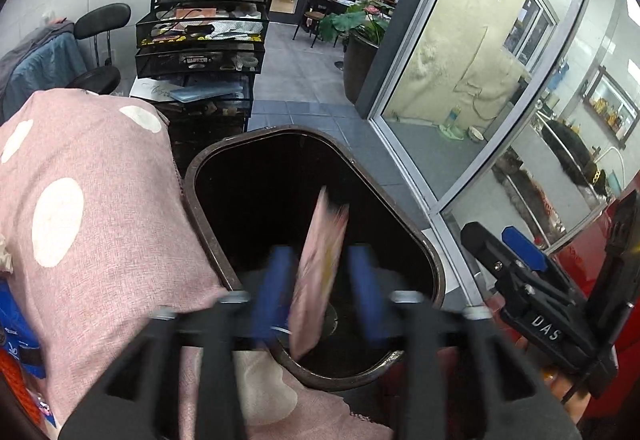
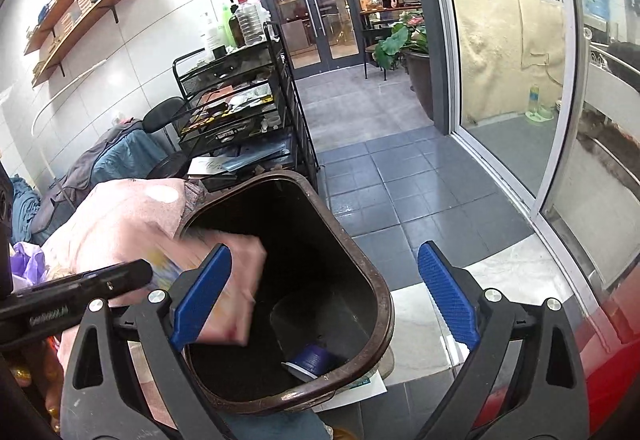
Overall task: Collect trash
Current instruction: 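Open the left tool to drop the pink snack bag into the bin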
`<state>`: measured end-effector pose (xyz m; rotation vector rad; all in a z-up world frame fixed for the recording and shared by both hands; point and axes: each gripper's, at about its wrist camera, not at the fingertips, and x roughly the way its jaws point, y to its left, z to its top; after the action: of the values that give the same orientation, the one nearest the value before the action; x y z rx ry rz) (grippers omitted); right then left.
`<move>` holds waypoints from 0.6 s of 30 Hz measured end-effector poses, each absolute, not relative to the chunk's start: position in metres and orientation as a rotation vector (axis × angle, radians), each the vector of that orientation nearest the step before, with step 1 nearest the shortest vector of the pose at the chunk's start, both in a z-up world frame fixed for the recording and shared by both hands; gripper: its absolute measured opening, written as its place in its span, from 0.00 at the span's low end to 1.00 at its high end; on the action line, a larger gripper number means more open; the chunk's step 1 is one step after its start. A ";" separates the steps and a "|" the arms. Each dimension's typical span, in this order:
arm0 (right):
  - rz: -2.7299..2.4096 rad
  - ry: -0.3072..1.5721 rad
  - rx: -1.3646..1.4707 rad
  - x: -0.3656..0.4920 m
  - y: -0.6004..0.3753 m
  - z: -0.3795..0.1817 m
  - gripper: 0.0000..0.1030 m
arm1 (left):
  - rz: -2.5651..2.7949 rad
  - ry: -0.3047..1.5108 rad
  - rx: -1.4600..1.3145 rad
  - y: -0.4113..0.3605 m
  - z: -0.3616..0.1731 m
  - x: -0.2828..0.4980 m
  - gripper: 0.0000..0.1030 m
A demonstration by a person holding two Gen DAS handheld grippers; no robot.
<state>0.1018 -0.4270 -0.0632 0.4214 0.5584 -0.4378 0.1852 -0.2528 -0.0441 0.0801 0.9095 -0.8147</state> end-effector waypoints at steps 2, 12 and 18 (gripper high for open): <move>-0.444 0.552 0.424 0.099 -0.428 -0.062 0.92 | -0.818 0.898 0.075 -0.252 -0.044 0.184 0.70; -0.452 0.485 0.451 0.091 -0.431 -0.058 0.94 | -0.766 0.750 0.067 -0.231 -0.020 0.165 0.94; -0.394 0.453 0.457 0.090 -0.424 -0.051 0.95 | -0.729 0.620 0.037 -0.205 0.007 0.143 0.95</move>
<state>0.0898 -0.4241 -0.0507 0.4568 0.4530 -0.3940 0.1434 -0.2050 0.0067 0.0365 0.6202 -0.7292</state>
